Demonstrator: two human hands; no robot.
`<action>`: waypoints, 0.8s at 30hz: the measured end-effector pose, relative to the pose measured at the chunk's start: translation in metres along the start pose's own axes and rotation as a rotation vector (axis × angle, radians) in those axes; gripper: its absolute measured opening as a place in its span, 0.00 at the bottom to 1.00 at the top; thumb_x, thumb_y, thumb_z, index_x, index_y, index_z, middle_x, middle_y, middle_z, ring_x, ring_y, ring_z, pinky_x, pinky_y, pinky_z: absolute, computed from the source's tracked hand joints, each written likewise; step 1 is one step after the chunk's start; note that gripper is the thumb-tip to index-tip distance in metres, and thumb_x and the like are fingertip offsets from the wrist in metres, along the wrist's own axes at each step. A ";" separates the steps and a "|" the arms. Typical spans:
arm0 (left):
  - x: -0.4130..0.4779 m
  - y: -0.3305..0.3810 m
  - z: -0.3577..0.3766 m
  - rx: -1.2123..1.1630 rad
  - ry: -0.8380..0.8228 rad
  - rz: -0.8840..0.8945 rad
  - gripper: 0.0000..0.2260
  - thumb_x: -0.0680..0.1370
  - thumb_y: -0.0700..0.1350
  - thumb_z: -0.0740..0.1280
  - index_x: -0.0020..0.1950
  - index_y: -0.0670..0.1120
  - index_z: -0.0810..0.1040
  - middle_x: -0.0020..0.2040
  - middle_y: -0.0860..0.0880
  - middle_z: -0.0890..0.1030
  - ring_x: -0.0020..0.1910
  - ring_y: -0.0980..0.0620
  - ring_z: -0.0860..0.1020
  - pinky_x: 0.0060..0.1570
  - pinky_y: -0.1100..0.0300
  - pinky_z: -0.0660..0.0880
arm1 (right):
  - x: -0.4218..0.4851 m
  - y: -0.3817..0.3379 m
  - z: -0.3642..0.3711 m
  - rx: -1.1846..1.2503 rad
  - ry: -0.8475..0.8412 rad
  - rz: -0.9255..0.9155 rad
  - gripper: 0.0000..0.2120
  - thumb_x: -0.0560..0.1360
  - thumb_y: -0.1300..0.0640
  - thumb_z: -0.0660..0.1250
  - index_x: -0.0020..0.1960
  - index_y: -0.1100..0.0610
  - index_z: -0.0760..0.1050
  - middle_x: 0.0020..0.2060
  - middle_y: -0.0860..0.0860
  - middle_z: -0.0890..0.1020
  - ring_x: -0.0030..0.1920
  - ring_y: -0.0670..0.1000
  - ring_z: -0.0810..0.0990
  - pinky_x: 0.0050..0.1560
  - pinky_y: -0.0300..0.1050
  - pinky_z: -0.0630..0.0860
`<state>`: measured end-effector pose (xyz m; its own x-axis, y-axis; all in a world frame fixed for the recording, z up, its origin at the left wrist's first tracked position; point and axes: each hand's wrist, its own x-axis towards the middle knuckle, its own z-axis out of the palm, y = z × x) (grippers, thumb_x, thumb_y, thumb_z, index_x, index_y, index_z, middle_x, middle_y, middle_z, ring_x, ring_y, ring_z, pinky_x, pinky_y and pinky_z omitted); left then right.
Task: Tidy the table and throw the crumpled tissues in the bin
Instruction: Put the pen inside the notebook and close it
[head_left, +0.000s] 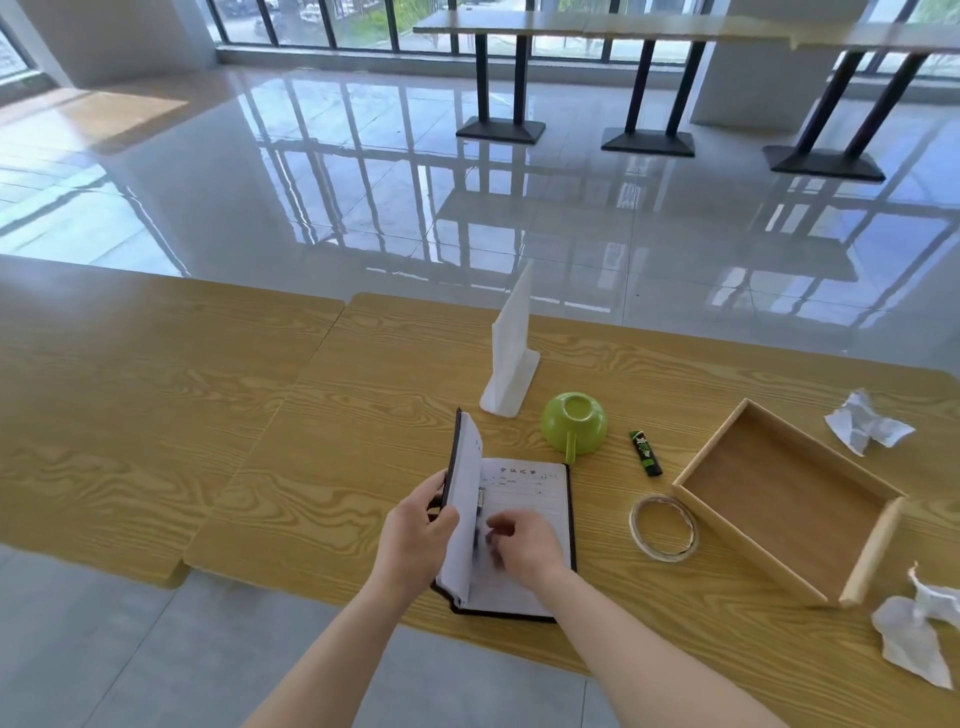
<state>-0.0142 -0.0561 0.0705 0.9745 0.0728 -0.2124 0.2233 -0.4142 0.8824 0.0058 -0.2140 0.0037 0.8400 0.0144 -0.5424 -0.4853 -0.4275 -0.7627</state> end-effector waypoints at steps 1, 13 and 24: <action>0.000 0.001 0.002 0.005 0.000 0.003 0.21 0.77 0.42 0.64 0.70 0.56 0.74 0.43 0.59 0.83 0.31 0.60 0.75 0.33 0.65 0.73 | -0.002 0.002 -0.006 0.042 0.014 0.008 0.13 0.78 0.66 0.63 0.59 0.58 0.80 0.46 0.54 0.85 0.41 0.53 0.83 0.49 0.52 0.83; -0.014 0.024 0.067 0.403 0.044 0.222 0.10 0.75 0.46 0.66 0.56 0.53 0.78 0.46 0.54 0.81 0.45 0.53 0.78 0.46 0.54 0.77 | -0.013 0.005 -0.078 0.328 0.147 -0.032 0.07 0.81 0.54 0.64 0.47 0.54 0.80 0.45 0.56 0.85 0.36 0.51 0.84 0.45 0.54 0.85; -0.021 0.004 0.099 0.547 -0.029 0.294 0.18 0.79 0.58 0.61 0.67 0.56 0.73 0.54 0.57 0.77 0.54 0.54 0.76 0.44 0.58 0.75 | -0.013 -0.026 -0.099 -0.242 0.173 -0.224 0.10 0.73 0.58 0.70 0.52 0.61 0.79 0.41 0.53 0.84 0.41 0.57 0.83 0.49 0.55 0.80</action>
<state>-0.0358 -0.1488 0.0374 0.9906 -0.1366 -0.0109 -0.1067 -0.8188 0.5640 0.0315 -0.2921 0.0656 0.9574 -0.0126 -0.2883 -0.2309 -0.6327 -0.7392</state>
